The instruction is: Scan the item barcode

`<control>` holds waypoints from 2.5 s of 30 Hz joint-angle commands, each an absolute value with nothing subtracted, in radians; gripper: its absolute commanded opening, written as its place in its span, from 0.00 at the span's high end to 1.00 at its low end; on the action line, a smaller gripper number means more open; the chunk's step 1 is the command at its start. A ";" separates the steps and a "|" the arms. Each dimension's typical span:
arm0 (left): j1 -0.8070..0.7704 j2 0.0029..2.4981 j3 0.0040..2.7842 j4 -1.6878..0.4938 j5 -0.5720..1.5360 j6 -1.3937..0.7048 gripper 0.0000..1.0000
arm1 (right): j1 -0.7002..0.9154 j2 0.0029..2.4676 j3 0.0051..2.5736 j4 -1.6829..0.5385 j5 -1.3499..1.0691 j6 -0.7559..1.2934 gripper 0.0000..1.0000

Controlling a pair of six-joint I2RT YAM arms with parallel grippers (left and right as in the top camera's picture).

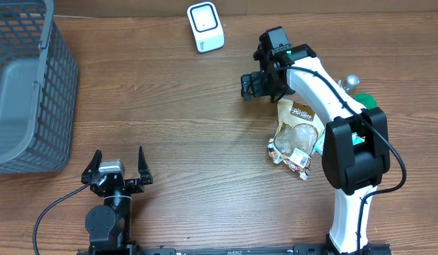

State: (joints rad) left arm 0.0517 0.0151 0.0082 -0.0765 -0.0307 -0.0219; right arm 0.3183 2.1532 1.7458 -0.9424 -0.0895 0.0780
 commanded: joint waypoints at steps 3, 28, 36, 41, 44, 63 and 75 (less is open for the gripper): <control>0.052 0.004 0.005 -0.075 -0.018 -0.003 0.00 | 0.385 2.045 1.768 -0.939 -0.095 0.081 0.00; 0.052 0.004 0.005 -0.076 -0.018 -0.004 0.00 | 0.395 1.303 1.768 -0.988 -0.050 0.077 0.00; 0.052 0.004 0.005 -0.076 -0.018 -0.004 0.00 | 0.229 1.150 1.768 -1.172 -0.046 0.077 0.00; 0.052 0.004 0.005 -0.076 -0.018 -0.003 0.01 | 0.144 1.050 1.767 -1.261 -0.038 0.077 0.00; 0.052 0.004 0.005 -0.076 -0.018 -0.003 0.00 | 0.100 0.990 1.767 -1.316 -0.039 0.077 0.00; 0.052 0.004 0.005 -0.076 -0.018 -0.003 0.01 | -0.101 0.593 1.654 -1.400 -0.080 0.077 0.00; 0.052 0.004 0.005 -0.076 -0.018 -0.004 0.00 | -0.150 0.326 1.355 -1.354 -0.107 0.081 0.00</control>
